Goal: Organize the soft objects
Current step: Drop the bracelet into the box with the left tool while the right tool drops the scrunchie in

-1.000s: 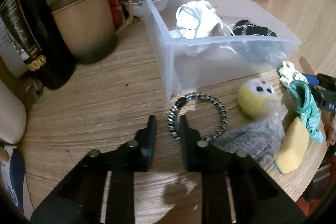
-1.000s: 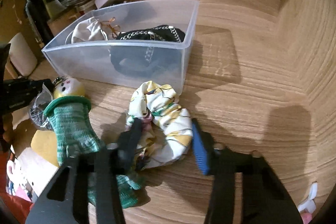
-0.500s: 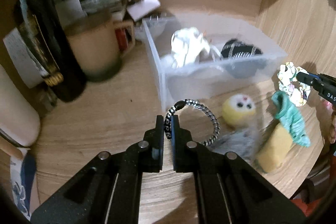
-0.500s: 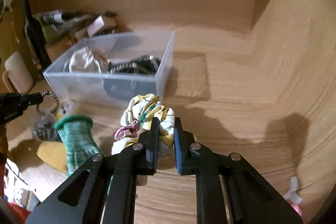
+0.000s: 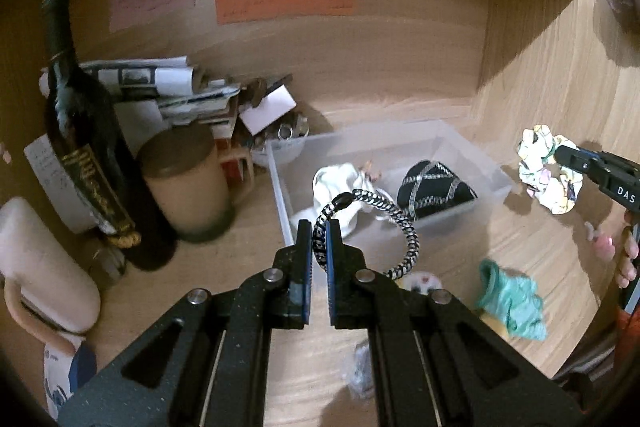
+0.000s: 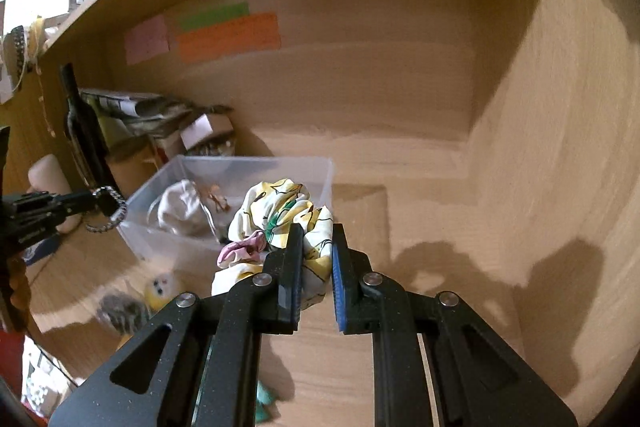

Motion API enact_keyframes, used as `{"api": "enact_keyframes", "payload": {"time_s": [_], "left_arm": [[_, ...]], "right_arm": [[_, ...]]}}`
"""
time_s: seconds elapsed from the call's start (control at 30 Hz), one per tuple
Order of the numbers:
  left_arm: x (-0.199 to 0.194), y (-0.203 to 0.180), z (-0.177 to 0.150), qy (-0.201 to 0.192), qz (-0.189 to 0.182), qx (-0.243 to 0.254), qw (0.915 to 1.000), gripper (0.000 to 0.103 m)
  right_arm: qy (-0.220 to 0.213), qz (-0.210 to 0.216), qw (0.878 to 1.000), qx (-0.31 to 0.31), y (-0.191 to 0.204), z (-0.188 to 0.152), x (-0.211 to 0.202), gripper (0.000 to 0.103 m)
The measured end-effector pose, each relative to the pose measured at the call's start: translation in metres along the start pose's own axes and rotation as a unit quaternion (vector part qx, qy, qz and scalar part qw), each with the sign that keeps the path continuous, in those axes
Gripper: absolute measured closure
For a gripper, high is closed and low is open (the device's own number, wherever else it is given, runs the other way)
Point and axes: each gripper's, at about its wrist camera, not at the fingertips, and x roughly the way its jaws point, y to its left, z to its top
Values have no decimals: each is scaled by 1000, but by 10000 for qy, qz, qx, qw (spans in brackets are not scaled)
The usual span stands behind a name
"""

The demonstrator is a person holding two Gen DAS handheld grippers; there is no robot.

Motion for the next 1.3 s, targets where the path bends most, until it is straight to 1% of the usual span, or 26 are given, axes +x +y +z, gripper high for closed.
{"api": "enact_keyframes", "payload": {"time_s": [0.17, 0.27, 0.53, 0.7, 0.87, 0.97, 1.07, 1.17, 1.23, 1.27, 1.3], "left_arm": [[16, 0, 13, 31, -90, -101, 9999, 98], [27, -2, 19, 32, -64, -123, 9999, 98], [60, -1, 26, 180, 8, -155, 9997, 98], [80, 1, 22, 385, -8, -156, 9991, 98], [94, 0, 17, 553, -103, -146, 9983, 98], [98, -3, 13, 610, -127, -62, 9980, 98], [100, -6, 10, 611, -87, 29, 9981, 97], [100, -7, 9, 642, -136, 52, 9978, 96], [98, -7, 8, 661, -196, 35, 9976, 94], [98, -6, 8, 669, -225, 29, 9975, 93], [96, -6, 7, 673, -251, 32, 9974, 92]], "right_arm": [[-15, 99, 9999, -96, 7, 15, 17, 91], [10, 166, 9998, -135, 13, 23, 30, 91], [289, 362, 9986, -251, 36, 32, 68, 91], [549, 400, 9969, -385, 50, 30, 92, 91], [834, 444, 9940, -544, 62, 22, 112, 91], [1016, 496, 9916, -626, 66, 18, 117, 91], [1106, 516, 9900, -709, 68, 16, 116, 89], [1212, 578, 9882, -732, 69, 16, 115, 82], [1238, 607, 9878, -717, 67, 16, 113, 69], [1215, 601, 9881, -720, 67, 16, 111, 65], [1169, 584, 9887, -732, 66, 17, 107, 59]]}}
